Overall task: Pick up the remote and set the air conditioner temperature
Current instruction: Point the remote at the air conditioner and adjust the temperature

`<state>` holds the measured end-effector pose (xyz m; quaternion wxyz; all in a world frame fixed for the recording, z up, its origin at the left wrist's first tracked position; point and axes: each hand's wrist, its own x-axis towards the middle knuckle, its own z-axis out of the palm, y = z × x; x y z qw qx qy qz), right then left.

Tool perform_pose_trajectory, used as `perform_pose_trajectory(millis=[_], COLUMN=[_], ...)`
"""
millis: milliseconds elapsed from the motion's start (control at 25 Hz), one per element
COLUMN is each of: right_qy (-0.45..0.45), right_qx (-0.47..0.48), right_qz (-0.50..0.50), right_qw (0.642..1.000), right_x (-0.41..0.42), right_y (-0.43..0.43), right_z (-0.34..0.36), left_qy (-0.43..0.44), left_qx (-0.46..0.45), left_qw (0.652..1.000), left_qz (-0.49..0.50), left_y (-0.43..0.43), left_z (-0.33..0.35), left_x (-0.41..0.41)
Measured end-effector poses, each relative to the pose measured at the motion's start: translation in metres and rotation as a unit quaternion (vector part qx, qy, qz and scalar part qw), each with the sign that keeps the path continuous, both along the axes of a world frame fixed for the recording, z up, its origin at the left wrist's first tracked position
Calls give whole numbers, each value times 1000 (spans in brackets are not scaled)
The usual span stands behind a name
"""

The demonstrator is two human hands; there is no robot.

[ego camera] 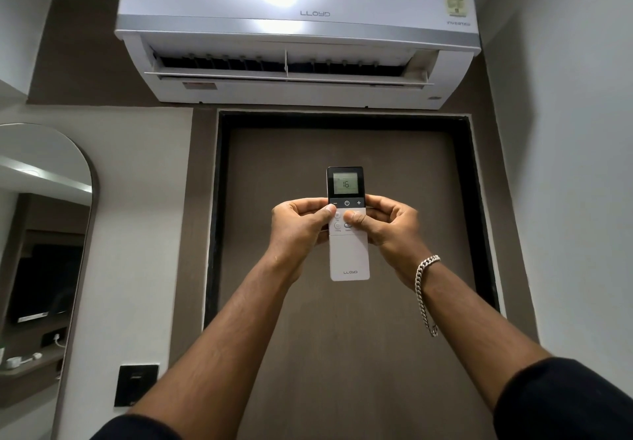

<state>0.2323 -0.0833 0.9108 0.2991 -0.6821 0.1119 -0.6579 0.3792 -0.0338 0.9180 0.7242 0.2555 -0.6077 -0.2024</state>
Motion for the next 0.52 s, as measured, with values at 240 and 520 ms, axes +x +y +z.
perform_pose_trajectory(millis=[240, 520], right_qy=[-27, -40], right_qx=[16, 36], right_qz=[3, -1], right_qw=[1000, 999], right_x=[3, 5], right_y=[4, 10], right_z=[2, 6], left_qy=[-1, -8], left_qx=[-4, -4], left_qw=[1000, 999], left_qz=[24, 32], left_y=[-2, -2], left_z=[-1, -1], left_x=[2, 7])
